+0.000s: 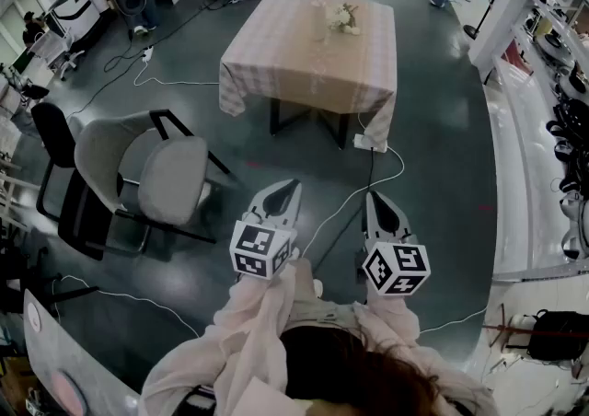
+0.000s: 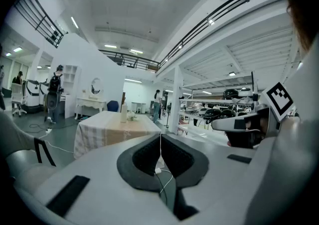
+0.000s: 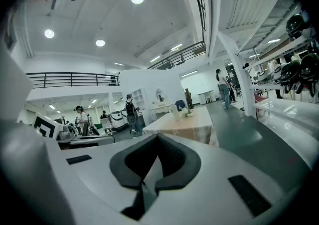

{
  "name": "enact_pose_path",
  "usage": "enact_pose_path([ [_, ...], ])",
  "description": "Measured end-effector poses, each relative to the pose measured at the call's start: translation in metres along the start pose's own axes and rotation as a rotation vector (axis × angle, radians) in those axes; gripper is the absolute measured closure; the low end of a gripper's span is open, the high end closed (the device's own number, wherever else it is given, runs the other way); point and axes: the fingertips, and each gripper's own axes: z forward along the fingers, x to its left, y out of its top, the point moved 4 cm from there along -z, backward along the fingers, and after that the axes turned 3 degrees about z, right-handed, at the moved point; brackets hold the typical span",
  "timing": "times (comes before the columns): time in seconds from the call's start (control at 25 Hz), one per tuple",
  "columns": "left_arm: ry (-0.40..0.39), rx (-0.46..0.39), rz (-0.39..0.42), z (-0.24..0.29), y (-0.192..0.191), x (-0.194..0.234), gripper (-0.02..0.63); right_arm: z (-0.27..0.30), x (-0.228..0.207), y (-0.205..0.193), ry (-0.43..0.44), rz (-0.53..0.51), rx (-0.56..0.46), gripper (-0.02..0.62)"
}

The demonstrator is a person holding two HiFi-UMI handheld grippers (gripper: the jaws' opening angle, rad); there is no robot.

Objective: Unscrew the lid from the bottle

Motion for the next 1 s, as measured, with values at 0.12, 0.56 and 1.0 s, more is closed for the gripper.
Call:
enact_pose_path([
  [0.12, 0.007, 0.001, 0.007, -0.002, 0.000, -0.001, 0.577, -0.002, 0.004, -0.002, 0.012, -0.007, 0.002, 0.583],
  [0.56, 0.008, 0.008, 0.020, -0.013, 0.000, -0.011, 0.577, -0.015, 0.001, -0.007, -0.030, 0.050, -0.003, 0.583],
  [1.0, 0.031, -0.012, 0.029, -0.014, 0.008, -0.007, 0.577, -0.007, 0.004, -0.007, -0.030, 0.044, 0.002, 0.583],
])
